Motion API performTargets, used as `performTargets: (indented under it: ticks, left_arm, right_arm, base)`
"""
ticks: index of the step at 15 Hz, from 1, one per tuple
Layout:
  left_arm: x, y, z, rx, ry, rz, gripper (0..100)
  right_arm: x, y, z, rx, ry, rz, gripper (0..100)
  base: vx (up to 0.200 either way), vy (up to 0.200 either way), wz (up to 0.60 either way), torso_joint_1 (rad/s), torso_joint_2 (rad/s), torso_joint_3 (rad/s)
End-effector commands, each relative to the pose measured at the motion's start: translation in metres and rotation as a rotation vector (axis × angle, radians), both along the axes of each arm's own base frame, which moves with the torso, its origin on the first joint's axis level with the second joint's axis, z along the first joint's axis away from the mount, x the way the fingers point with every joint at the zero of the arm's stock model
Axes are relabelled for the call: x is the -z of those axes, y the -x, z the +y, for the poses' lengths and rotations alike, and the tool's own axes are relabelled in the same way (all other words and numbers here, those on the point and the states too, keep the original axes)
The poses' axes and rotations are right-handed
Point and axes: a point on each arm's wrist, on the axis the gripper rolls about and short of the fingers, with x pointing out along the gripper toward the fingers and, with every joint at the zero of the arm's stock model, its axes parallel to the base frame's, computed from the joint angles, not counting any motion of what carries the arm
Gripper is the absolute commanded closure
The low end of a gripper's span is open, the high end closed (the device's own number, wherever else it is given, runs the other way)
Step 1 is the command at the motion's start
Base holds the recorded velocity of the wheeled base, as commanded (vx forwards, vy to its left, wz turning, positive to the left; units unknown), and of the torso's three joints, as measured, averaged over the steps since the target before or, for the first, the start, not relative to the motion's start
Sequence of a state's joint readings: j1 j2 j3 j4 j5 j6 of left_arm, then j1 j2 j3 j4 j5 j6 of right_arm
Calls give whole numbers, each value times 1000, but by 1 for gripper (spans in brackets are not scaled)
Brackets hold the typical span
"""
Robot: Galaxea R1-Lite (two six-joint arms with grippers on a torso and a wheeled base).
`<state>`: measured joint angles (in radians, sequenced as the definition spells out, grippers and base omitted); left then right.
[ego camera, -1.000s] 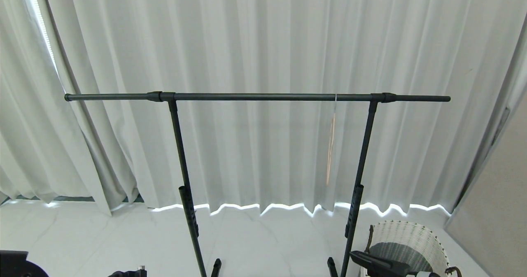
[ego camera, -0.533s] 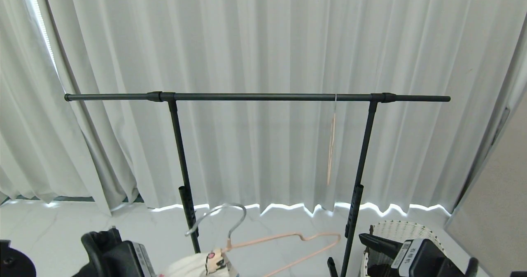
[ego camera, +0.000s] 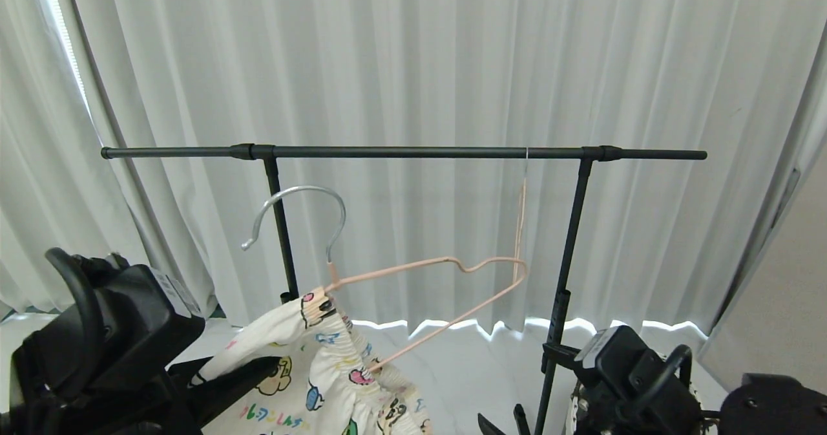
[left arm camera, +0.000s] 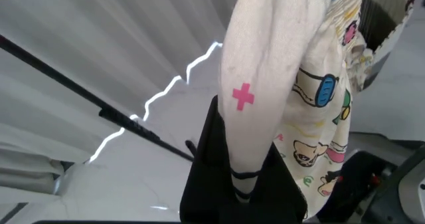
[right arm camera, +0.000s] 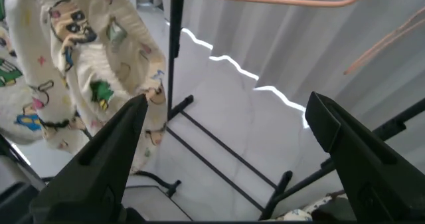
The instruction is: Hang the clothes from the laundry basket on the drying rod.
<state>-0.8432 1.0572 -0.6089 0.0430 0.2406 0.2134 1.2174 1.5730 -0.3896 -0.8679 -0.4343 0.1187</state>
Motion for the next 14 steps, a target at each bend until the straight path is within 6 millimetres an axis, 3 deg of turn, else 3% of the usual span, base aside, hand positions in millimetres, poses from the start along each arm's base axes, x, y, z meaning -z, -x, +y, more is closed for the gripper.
performTargets:
  ticks: [1,5,7,9,14]
  left_arm:
    - [-9,5,0,26,32,-27,100]
    - [-20,12,-3,89,64,-60,100]
    - [-21,16,-4,113,71,-64,100]
    - [-21,15,-4,113,71,-64,100]
    - [-28,17,-2,112,97,-86,100]
  right_arm:
    - [4,-9,24,4,4,12,0]
    - [14,-18,48,2,25,19,0]
    - [14,-12,59,-29,19,17,0]
    - [19,-2,61,-62,41,24,0]
    - [38,-3,56,-48,149,47,0]
  base:
    - [0,0,0,0,0,0]
    - [0,0,0,0,0,0]
    - [0,0,0,0,0,0]
    - [0,0,0,0,0,0]
    - [0,0,0,0,0,0]
